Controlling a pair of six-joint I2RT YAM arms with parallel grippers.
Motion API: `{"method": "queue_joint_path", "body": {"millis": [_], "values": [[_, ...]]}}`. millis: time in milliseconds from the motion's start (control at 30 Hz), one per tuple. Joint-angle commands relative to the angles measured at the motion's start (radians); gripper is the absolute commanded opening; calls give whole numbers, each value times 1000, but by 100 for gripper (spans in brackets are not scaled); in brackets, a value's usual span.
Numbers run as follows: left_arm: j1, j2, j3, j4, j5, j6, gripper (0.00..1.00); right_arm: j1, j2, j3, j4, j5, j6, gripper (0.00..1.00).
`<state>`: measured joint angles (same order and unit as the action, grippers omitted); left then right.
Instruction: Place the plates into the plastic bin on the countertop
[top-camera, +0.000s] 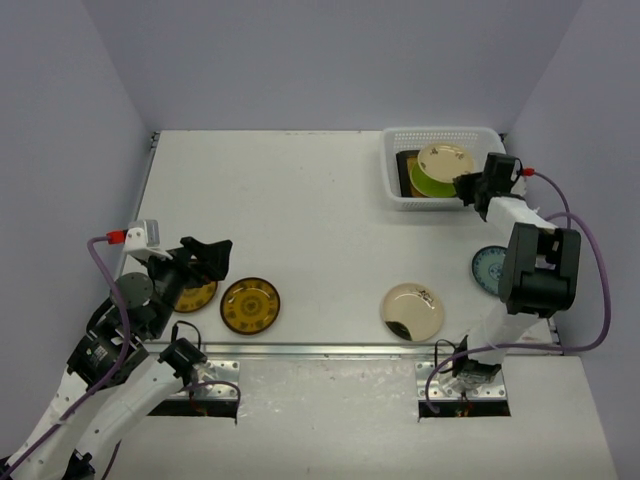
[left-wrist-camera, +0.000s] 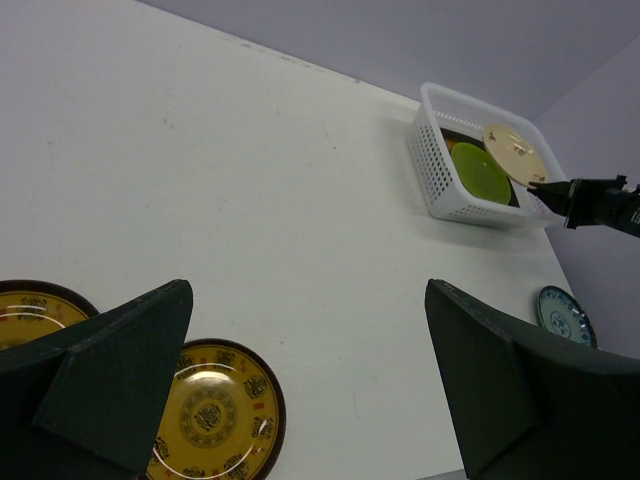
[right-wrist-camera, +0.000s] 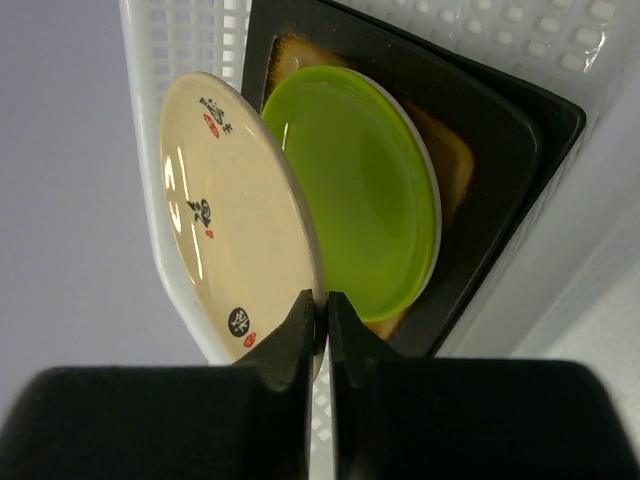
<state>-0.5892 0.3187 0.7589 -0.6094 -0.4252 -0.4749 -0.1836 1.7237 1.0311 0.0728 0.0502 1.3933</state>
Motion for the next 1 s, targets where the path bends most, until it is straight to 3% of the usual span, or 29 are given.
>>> {"method": "queue_joint_path", "body": {"millis": [0,67,167,233,267,467,533,633,767,867,967], "values": [[-1,2,-1,41,8,15,100,-16,66,106,36,-80,-33,22],[0,4,-1,42,8,16,100,-19,91,153,13,-128,-58,46],[0,11,-1,43,9,18,100,-17,71,124,60,-185,-50,63],[-1,19,-1,43,13,18,100,-16,38,93,77,-202,-46,92],[-1,22,-1,43,15,18,100,-16,17,85,78,-215,-51,99],[0,106,6,57,39,10,100,-13,-171,6,89,-308,-135,99],[0,169,7,56,76,-63,100,-6,-229,20,40,-335,-245,99],[0,289,-103,228,309,-150,100,15,-318,30,-58,-399,-402,99],[-82,599,-201,627,560,-305,100,76,-458,-21,-235,-422,-679,99],[-267,888,-92,706,491,-304,100,68,-523,-107,-322,-469,-761,99],[-336,1094,51,725,483,-288,100,65,-597,-166,-428,-551,-797,99]]}}
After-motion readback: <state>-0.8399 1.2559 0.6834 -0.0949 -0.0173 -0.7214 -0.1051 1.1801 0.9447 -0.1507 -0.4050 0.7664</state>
